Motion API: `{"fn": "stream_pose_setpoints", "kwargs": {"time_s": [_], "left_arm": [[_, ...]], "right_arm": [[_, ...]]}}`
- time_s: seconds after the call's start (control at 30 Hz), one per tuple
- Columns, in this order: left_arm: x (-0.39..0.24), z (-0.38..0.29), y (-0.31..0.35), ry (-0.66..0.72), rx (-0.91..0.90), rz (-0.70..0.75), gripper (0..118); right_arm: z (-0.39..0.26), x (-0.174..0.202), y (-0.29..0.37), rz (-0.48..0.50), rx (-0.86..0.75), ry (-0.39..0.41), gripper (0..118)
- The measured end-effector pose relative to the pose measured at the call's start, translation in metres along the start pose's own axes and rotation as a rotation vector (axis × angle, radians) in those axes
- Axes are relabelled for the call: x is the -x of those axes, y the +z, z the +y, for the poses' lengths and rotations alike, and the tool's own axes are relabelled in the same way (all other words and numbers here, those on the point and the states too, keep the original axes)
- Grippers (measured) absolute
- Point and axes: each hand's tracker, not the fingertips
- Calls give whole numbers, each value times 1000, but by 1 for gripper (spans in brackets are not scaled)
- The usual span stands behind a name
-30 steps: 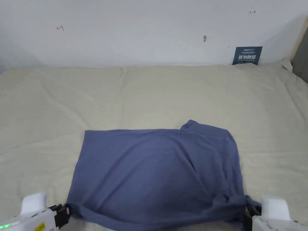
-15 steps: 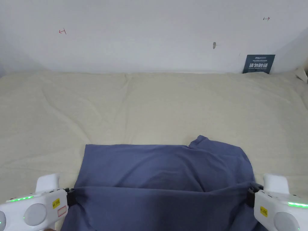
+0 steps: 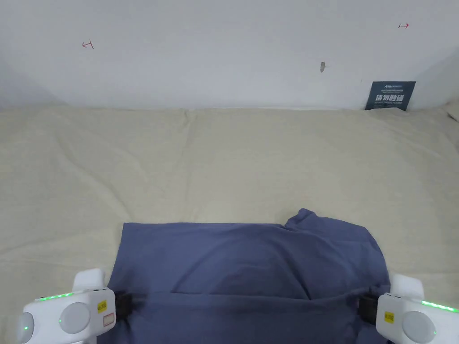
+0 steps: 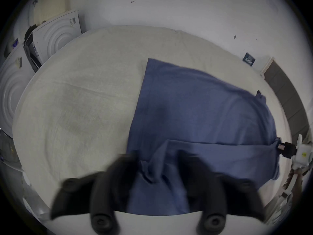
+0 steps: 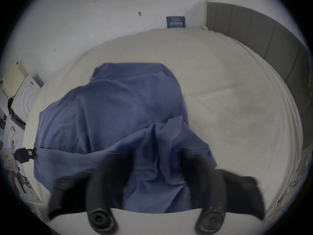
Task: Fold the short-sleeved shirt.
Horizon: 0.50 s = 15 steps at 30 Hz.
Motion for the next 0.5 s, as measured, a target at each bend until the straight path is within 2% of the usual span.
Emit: {"fn": "stream_pose_setpoints", "kwargs": {"time_s": [0.03, 0.07, 0.1, 0.33, 0.5], "left_arm": [[-2, 0, 11, 15, -22, -31, 91], [-5, 0, 21, 12, -55, -48, 99], [-9, 0, 36, 15, -99, -61, 102], [-52, 0, 153, -66, -431, -110, 102], [-81, -17, 216, -111, -674, -83, 101]], "right_arm": [[1, 2, 11, 14, -30, 12, 84], [3, 3, 24, 30, -78, 20, 85], [5, 7, 42, 44, -129, 31, 84], [10, 30, 178, 91, -516, 149, 85], [-8, 47, 253, 47, -749, 223, 84]]}}
